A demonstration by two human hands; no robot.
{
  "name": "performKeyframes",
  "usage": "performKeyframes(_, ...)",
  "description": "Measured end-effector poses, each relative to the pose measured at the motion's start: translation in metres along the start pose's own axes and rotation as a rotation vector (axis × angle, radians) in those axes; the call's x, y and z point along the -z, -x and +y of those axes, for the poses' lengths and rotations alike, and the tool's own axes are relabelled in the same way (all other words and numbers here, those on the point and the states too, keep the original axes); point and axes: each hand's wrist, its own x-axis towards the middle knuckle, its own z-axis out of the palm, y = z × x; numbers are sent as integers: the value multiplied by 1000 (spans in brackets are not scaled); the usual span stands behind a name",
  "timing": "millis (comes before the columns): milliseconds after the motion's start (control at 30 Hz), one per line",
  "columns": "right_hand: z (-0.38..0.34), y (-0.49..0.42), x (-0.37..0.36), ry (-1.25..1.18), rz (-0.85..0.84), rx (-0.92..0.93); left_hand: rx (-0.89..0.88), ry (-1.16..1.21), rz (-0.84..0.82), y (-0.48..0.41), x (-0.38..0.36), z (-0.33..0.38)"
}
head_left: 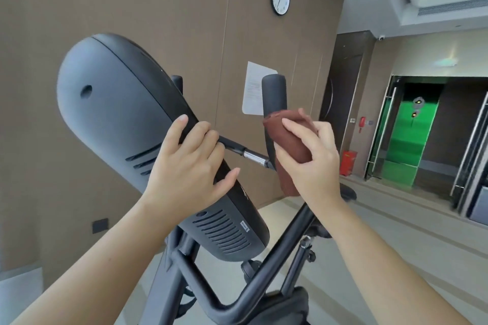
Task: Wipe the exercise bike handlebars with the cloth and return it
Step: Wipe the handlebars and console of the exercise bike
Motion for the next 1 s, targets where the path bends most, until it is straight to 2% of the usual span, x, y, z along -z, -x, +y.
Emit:
performKeyframes(100,-18,-35,-16,8,138,0,-13,2,-11,1,1,-1)
performKeyframes(200,-19,-44,-30,166,97,15,-27,-3,-20,-1,0,-2)
performKeyframes(400,15,20,-10,199,-17,113,-18,12,-31,-1,0,-3)
performKeyframes(533,19,37,-2,-61,-47,-66,-20,8,-77,-2,3,-3)
performKeyframes(700,-12,-25,-11,-193,166,-135,-26,0,-104,-1,3,-3)
performKeyframes(867,-18,-50,-30,88,80,-45,-24,-12,-97,1,0,-3)
performKeyframes(1000,7,-6,-21,38,73,6,-19,-11,-85,1,-2,-1)
